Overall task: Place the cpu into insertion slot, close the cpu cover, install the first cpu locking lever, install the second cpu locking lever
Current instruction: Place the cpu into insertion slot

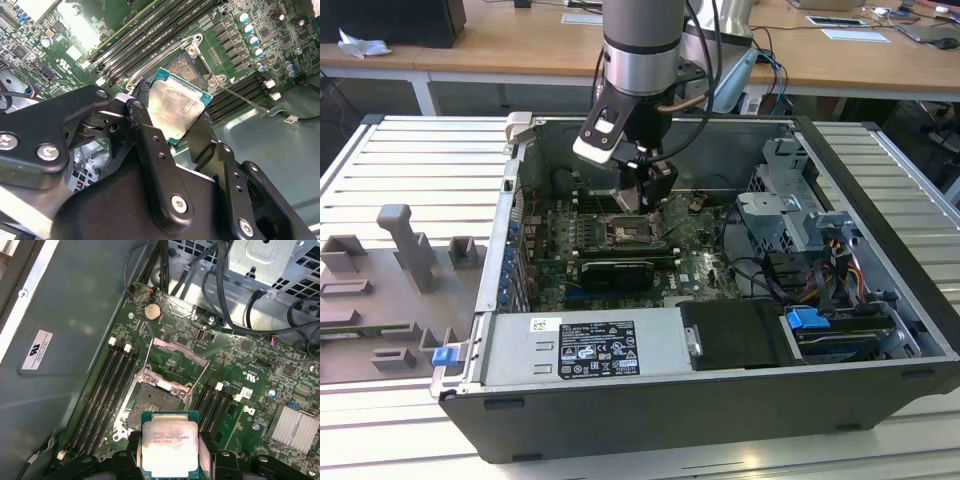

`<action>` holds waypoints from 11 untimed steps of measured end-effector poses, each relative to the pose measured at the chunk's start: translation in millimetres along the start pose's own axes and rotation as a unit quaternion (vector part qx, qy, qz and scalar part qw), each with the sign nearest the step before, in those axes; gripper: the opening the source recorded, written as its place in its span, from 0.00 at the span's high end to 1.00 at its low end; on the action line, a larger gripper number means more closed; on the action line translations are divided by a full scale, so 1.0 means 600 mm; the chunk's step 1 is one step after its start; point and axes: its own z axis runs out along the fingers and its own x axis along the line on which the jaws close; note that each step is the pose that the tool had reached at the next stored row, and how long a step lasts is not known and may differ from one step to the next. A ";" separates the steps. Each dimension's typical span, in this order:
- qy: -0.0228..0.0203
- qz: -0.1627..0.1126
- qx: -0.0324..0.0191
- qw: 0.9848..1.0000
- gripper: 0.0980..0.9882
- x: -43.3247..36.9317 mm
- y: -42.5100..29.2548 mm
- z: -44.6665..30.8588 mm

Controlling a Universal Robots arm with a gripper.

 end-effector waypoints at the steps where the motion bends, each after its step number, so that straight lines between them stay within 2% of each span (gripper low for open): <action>1: 0.000 0.001 0.000 1.000 0.50 0.000 0.000 0.000; 9: 0.000 0.006 0.000 1.000 0.50 0.001 0.000 0.006; 11: -0.001 0.014 -0.001 1.000 0.50 0.002 -0.001 0.014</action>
